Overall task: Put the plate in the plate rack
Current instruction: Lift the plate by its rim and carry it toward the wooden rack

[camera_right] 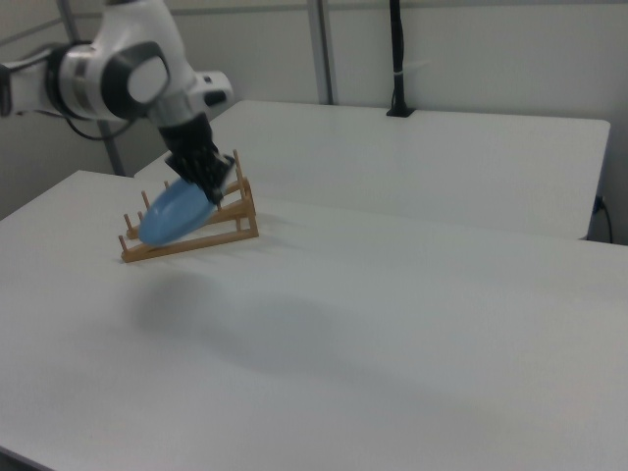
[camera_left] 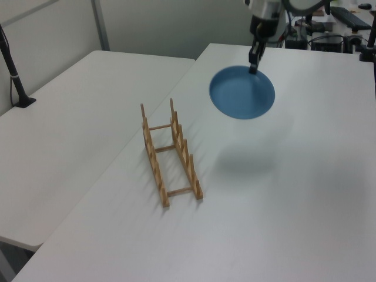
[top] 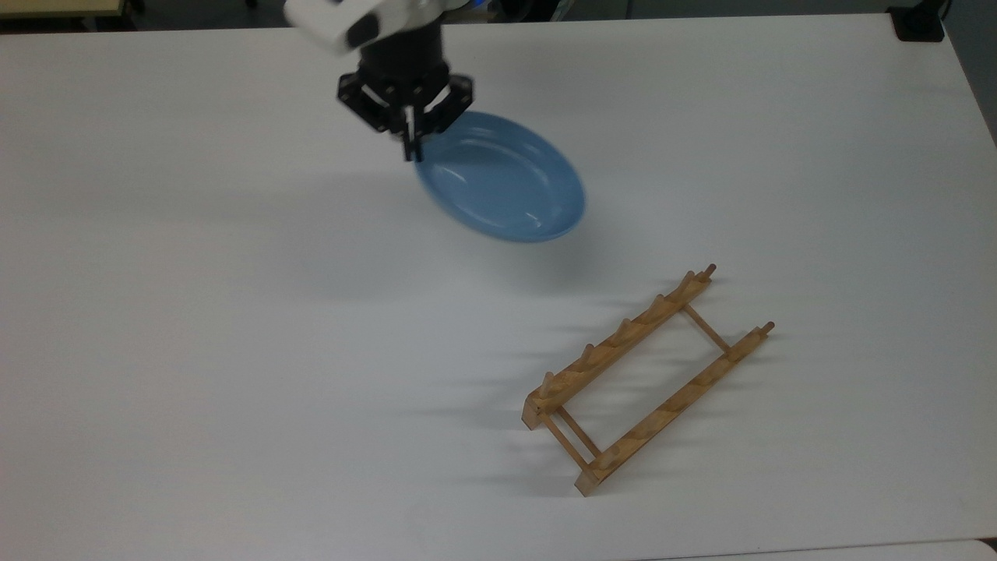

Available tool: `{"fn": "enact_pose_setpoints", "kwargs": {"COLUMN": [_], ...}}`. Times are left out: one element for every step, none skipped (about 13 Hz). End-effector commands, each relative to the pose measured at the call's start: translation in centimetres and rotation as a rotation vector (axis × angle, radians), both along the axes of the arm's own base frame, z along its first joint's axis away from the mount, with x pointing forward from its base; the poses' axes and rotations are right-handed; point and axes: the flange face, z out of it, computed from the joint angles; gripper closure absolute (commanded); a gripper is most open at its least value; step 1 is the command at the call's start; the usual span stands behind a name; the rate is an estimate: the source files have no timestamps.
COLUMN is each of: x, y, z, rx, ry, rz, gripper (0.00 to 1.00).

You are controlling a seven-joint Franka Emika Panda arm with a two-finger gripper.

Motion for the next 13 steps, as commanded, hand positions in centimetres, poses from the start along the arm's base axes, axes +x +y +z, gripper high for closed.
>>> {"fn": "enact_pose_setpoints", "kwargs": {"x": [-0.4, -0.7, -1.0, -1.5, -1.9, -2.2, -2.5, -2.8, -3.1, -3.3, -3.4, -3.4, -3.3], "y": [6.0, 8.2, 10.4, 13.3, 15.1, 17.1, 19.5, 21.3, 23.2, 25.5, 26.9, 28.3, 29.3], "z": [5.5, 6.4, 6.6, 6.6, 6.6, 6.2, 5.6, 5.0, 4.3, 3.0, 2.0, 1.0, -0.3], "rx": [-0.076, -0.12, -0.174, -0.245, -0.289, -0.331, -0.367, -0.401, -0.43, -0.461, -0.475, -0.486, -0.506], "ry": [-0.111, -0.151, -0.185, -0.24, -0.283, -0.331, -0.38, -0.435, -0.49, -0.566, -0.614, -0.664, -0.708], "rz": [0.019, 0.009, 0.005, -0.011, -0.029, -0.042, -0.045, -0.057, -0.069, -0.082, -0.089, -0.093, -0.099], "gripper": [1.0, 1.0, 1.0, 1.0, 1.0, 1.0, 1.0, 1.0, 1.0, 1.0, 1.0, 1.0, 1.0]}}
